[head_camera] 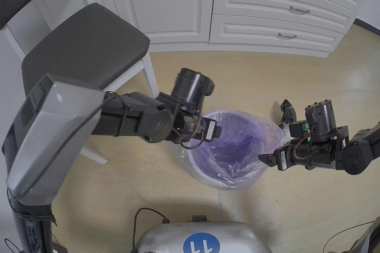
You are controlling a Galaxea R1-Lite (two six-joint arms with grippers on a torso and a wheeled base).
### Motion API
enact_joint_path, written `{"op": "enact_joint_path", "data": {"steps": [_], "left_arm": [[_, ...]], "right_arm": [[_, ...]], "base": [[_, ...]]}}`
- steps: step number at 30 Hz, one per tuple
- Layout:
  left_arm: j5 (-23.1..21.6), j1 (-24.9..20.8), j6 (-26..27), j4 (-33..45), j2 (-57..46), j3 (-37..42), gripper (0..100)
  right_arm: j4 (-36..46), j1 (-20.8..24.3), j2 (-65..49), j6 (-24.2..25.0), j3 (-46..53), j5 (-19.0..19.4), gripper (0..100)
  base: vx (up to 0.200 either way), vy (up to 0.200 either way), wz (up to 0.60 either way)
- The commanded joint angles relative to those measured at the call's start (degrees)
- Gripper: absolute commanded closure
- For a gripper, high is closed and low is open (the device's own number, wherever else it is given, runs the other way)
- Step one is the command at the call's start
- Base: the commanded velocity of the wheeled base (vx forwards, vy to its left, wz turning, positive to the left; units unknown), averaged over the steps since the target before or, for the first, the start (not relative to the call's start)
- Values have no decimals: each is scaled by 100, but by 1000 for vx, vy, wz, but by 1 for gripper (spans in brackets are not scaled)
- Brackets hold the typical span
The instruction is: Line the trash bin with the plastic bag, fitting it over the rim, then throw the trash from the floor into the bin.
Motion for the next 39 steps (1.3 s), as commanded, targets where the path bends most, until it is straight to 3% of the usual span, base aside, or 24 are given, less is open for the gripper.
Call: {"op": "enact_joint_path", "data": {"steps": [1,4,6,15,20,25,30,39], "left_arm": [[687,-330,-185,826,973,-1103,0],[1276,-339,-150,949,1184,-1296,0],[1425,-339,-98,949,1237,-1296,0],[1540,-409,96,1063,1254,-1199,0],[1856,-409,96,1599,999,-1032,0],[1759,-418,34,1696,200,-48,0],[1179,-497,8,1169,-512,1323,0],[801,-418,-1,325,-310,2466,0]], "right_arm": [[-3,-344,108,-120,-81,9,0],[5,-344,108,-120,-72,1,0],[5,-344,108,-129,-72,1,0],[14,-344,116,-234,-28,1,0],[14,-344,108,-260,7,1,0],[14,-335,134,-462,112,9,0],[-3,-317,345,-603,147,9,0],[-65,-344,846,-577,59,1,0]], "base": [[0,0,0],[0,0,0],[0,0,0],[0,0,0],[0,0,0],[0,0,0],[0,0,0],[0,0,0]]}}
